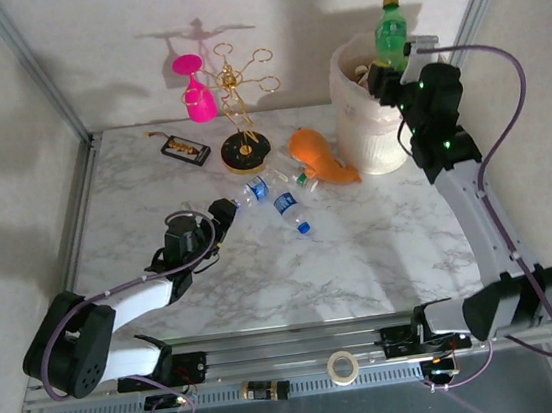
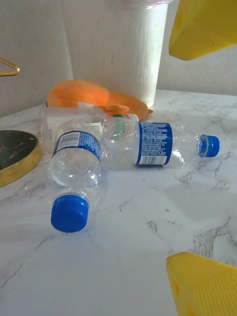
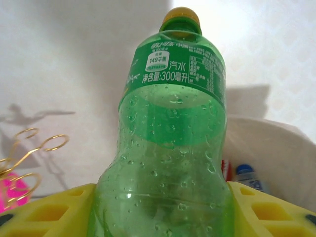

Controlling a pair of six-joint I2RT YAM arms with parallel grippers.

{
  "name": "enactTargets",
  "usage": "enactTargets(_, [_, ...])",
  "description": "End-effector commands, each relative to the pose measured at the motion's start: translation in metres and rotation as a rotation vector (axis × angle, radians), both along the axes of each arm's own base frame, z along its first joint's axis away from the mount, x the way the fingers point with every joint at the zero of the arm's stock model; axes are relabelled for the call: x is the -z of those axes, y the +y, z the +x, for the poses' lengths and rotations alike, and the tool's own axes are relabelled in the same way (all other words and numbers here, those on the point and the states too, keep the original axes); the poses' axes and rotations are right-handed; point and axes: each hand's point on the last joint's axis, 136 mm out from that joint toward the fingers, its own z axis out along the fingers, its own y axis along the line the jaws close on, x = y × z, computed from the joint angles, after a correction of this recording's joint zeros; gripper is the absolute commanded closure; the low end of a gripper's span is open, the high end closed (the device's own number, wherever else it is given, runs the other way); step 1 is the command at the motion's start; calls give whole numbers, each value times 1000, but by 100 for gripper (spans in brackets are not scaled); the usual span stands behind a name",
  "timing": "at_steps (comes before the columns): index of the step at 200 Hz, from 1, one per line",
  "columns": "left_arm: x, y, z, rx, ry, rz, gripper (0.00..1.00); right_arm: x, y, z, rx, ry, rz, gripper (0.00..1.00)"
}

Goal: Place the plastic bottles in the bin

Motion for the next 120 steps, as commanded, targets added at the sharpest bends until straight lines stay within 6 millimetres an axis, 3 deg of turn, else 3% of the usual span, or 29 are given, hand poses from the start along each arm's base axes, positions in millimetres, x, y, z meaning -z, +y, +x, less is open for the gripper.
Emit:
enactTargets(1, [-11,-7,1,41,-42,39,0,5,-19,23,68,50,-32,59])
enactTargets(49, [-15,-2,-3,33,-57,83,0,31,-28,60,76,139,-23,59])
enactTargets(95, [-16,-3,-4,40,-56,94,0,67,-32,78,65,225,10,58])
enactTargets(120, [-17,-4,-3,43,-58,87,0,74,-32,83,57,244,23,53])
